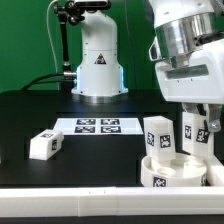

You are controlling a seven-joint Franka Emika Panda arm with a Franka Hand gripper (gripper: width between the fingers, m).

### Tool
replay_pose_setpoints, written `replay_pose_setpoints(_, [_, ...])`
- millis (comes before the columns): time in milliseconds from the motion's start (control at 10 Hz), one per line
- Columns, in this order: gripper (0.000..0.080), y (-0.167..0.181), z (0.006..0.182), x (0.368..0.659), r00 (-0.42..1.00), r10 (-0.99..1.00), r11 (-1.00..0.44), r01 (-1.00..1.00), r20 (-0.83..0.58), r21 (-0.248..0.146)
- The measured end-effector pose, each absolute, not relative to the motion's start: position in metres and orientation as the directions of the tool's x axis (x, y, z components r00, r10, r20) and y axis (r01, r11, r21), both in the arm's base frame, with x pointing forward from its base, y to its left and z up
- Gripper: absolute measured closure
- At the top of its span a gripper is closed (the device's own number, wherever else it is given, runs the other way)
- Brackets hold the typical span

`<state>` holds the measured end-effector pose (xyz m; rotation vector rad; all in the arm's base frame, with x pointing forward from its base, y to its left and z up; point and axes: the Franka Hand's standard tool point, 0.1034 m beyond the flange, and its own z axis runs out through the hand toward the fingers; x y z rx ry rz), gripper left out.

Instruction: Assemble stool

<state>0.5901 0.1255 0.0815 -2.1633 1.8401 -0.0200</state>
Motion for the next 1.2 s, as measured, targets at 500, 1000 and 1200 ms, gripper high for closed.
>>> replay_pose_setpoints(500, [0.0459,0.111,0.081,0.592,-0.075,-0.966,0.143,-0.953,-0.247,-0.269])
replay_pose_setpoints(1000, [0.0452,0.106,0.08,0.594,-0.076,-0.969,0.149,-0.939,-0.234,-0.309])
replay_pose_setpoints(1200, [0.0252,0.113,0.083,0.595,-0.032,-0.971,0.102,-0.951,-0.237,-0.29])
